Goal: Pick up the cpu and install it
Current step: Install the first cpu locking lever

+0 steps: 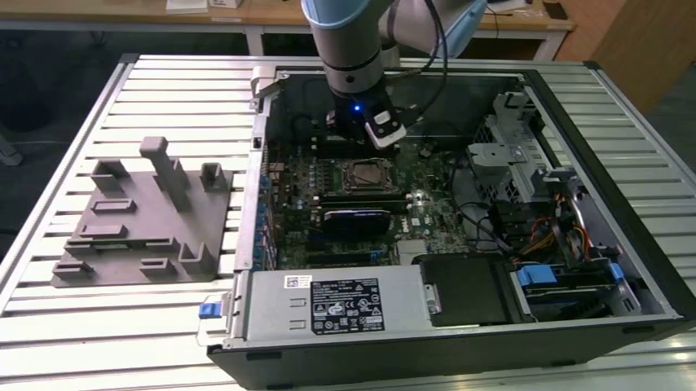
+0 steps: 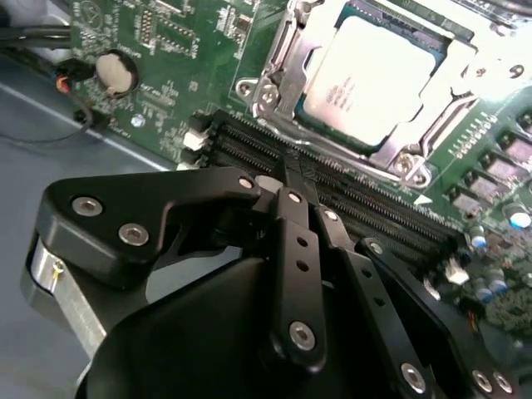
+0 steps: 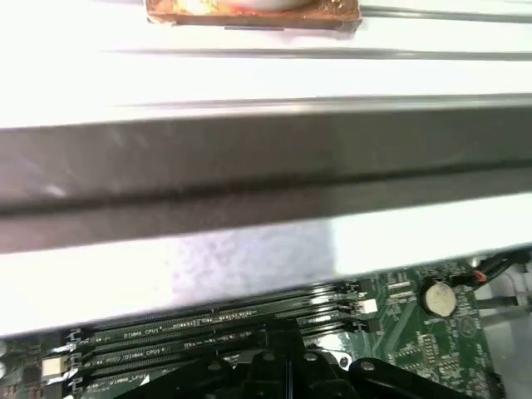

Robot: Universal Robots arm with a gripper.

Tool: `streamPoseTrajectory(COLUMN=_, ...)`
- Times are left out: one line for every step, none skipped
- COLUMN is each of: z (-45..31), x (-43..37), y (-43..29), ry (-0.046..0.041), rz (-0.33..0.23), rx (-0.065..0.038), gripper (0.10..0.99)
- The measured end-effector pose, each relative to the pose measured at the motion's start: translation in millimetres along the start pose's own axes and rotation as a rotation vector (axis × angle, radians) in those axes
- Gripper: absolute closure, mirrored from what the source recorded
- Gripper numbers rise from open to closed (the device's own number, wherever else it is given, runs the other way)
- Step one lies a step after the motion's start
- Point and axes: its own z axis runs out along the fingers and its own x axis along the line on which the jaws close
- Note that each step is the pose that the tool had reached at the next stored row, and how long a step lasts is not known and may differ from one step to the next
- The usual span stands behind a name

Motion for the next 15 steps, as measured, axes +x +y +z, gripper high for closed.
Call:
streamPoseTrajectory(z=-2.6, x=-0.5, y=0.6, ry=0.0001, rz=0.000, rx=0.000, gripper=0.980)
streamPoseTrajectory(z=-4.5, x=-0.9, y=1.1, ry=0.0001, rz=0.000, rx=0.000, gripper=0.980)
streamPoseTrajectory(z=-5.0, x=-1.1, y=1.3, ry=0.0000, rz=0.000, rx=0.000, gripper=0.980)
streamPoseTrajectory(z=-5.0, x=-1.1, y=1.2, ry=0.0000, rz=0.000, rx=0.000, gripper=0.980)
streamPoseTrajectory(z=-5.0, x=-1.1, y=1.3, ry=0.0000, rz=0.000, rx=0.000, gripper=0.980)
streamPoseTrajectory(z=-5.0, x=-1.1, y=1.3, ry=0.0000, rz=0.000, rx=0.000, gripper=0.980)
streamPoseTrajectory(z=-5.1, x=-1.1, y=1.2, ry=-0.0001, rz=0.000, rx=0.000, gripper=0.980)
streamPoseTrajectory(z=-5.1, x=-1.1, y=1.3, ry=-0.0002, rz=-0.001, rx=0.004, gripper=0.980)
streamPoseTrajectory(z=-5.0, x=-1.3, y=1.3, ry=-0.0008, rz=-0.003, rx=0.015, gripper=0.980)
streamPoseTrajectory(z=-4.9, x=-1.4, y=1.3, ry=-0.0013, rz=-0.007, rx=0.029, gripper=0.980)
streamPoseTrajectory(z=-4.7, x=-1.8, y=1.3, ry=-0.0018, rz=-0.013, rx=0.057, gripper=0.980)
streamPoseTrajectory(z=-4.5, x=-2.2, y=1.4, ry=-0.0016, rz=-0.015, rx=0.070, gripper=0.980)
streamPoseTrajectory(z=-4.4, x=-2.5, y=1.4, ry=-0.0008, rz=-0.018, rx=0.082, gripper=0.980)
streamPoseTrajectory(z=-4.2, x=-2.9, y=1.4, ry=0.0001, rz=-0.020, rx=0.095, gripper=0.980)
streamPoseTrajectory(z=-4.1, x=-3.4, y=1.5, ry=0.0013, rz=-0.023, rx=0.107, gripper=0.980)
